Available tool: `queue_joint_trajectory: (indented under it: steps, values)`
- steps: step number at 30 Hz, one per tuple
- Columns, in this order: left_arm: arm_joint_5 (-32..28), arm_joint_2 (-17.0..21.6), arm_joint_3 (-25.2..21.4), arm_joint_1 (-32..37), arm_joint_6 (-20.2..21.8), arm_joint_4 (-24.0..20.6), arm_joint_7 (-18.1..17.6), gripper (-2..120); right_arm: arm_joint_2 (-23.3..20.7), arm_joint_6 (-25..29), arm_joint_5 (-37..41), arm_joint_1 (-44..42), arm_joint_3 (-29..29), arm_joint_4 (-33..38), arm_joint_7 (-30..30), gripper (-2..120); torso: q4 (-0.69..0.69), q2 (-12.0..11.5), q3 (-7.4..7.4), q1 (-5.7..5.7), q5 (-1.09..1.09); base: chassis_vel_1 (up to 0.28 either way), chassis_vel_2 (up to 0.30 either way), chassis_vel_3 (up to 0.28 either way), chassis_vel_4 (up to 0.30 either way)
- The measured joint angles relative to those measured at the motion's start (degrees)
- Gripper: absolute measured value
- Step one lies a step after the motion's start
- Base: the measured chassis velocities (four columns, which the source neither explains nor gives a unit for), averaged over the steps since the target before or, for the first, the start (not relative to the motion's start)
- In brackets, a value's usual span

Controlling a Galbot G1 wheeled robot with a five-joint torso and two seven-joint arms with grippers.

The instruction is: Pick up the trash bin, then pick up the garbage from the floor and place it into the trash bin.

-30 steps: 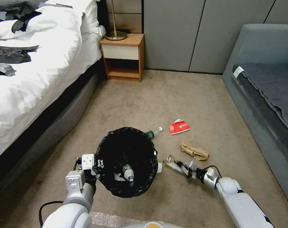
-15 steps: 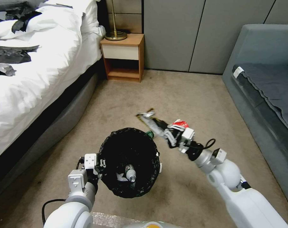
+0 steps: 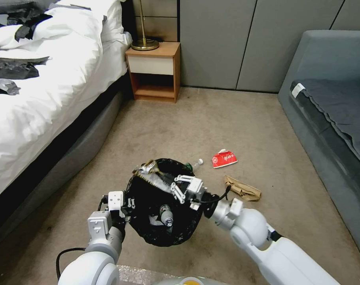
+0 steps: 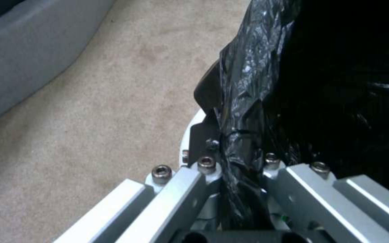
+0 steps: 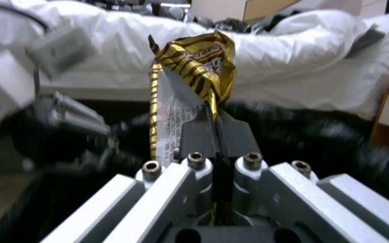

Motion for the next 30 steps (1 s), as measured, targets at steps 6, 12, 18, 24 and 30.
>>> queue_joint_trajectory:
  steps: [6, 12, 18, 24, 30]
  values:
    - [-0.2, 0.2, -0.1, -0.3, 0.1, 0.0, 0.0, 0, 0.4, 0.8, -2.1, -0.2, 0.2, -4.3, 0.1, 0, 0.0, 0.0, 0.0, 0.0, 0.01, 0.0, 0.0, 0.0, 0.0]
    - [-0.7, 0.5, -0.4, -0.6, 0.3, -0.2, 0.0, 0, -0.6, 0.8, -2.6, -1.2, 1.3, -4.7, -0.1, 6, 0.0, 0.0, 0.0, 0.0, 0.01, 0.0, 0.0, 0.0, 0.0]
    - [-0.9, 0.9, -0.5, -0.9, 0.4, -0.2, 0.0, 0, -1.0, 0.7, -4.4, -1.9, 2.1, -3.8, 0.1, 24, 0.0, 0.0, 0.0, 0.0, 0.01, 0.0, 0.0, 0.0, 0.0]
    - [-1.4, 1.5, -1.1, -1.2, 0.5, -0.3, -0.1, 0, -2.2, 0.5, -4.5, -2.8, 3.3, -1.7, 0.1, 47, 0.0, 0.0, 0.0, 0.0, 0.01, 0.0, 0.0, 0.0, 0.0]
    - [-1.7, 1.9, -1.2, -1.1, 0.7, -0.8, -0.1, 0, -3.0, 0.1, -4.6, -3.7, 4.3, 0.4, 0.5, 70, 0.0, 0.0, 0.0, 0.0, 0.01, 0.0, 0.0, 0.0, 0.0]
